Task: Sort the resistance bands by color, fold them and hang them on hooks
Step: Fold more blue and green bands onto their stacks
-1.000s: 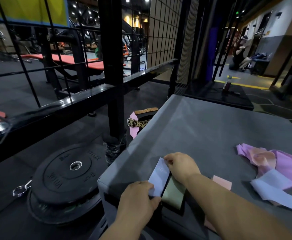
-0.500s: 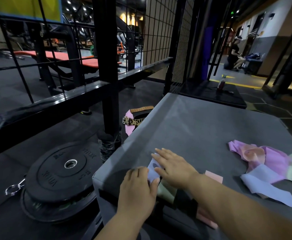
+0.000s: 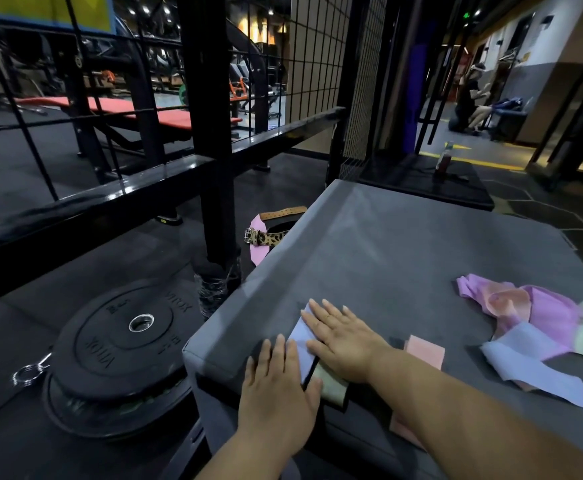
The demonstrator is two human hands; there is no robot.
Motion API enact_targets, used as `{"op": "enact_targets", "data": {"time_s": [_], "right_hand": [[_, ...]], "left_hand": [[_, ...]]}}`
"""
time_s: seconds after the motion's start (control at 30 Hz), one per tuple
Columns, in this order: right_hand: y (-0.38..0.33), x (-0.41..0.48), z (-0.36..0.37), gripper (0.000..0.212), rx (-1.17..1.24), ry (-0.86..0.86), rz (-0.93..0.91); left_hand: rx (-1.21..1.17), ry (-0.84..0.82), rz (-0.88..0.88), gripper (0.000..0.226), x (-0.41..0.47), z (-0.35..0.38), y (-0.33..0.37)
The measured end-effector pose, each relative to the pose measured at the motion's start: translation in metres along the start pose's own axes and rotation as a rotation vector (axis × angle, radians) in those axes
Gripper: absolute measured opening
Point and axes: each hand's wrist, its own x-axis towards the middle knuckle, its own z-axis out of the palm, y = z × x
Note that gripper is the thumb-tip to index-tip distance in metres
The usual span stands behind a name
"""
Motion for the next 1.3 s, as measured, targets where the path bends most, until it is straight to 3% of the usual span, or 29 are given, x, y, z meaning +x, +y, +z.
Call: {"op": "enact_targets", "data": {"time_s": [0.13, 0.37, 0.47, 0.6, 0.73, 1.07, 1.3], "right_hand": [[0.0, 0.001, 0.001, 0.061, 0.018, -0.012, -0.003], [0.001, 0.002, 0.003, 0.061, 0.039, -0.006, -0.001], [0.002, 0.002, 0.004, 0.062, 0.045, -0.006, 0.003], [0.002, 0.006, 0.002, 0.066, 0.08, -0.012, 0.015], [0.004, 0.008, 0.0, 0.069, 0.122, -0.03, 0.026], [-0.005, 0.003, -0.019, 0.071, 0.09, -0.007, 0.039], [-0.002, -0.011, -0.031, 0.056, 0.132, 0.048, 0.066]], "left_hand": [[0.054, -0.063, -0.013, 0.097, -0.002, -0.001, 0.003], [0.062, -0.016, -0.005, 0.106, -0.001, 0.004, 0.003], [0.046, -0.112, -0.027, 0.115, -0.001, 0.003, 0.002], [0.065, -0.078, -0.021, 0.108, -0.002, 0.001, 0.002], [0.085, -0.105, -0.051, 0.076, -0.002, 0.001, 0.001], [-0.086, -0.067, -0.049, 0.073, -0.003, -0.017, 0.004], [-0.059, -0.022, -0.051, 0.062, -0.005, -0.031, 0.012]]}}
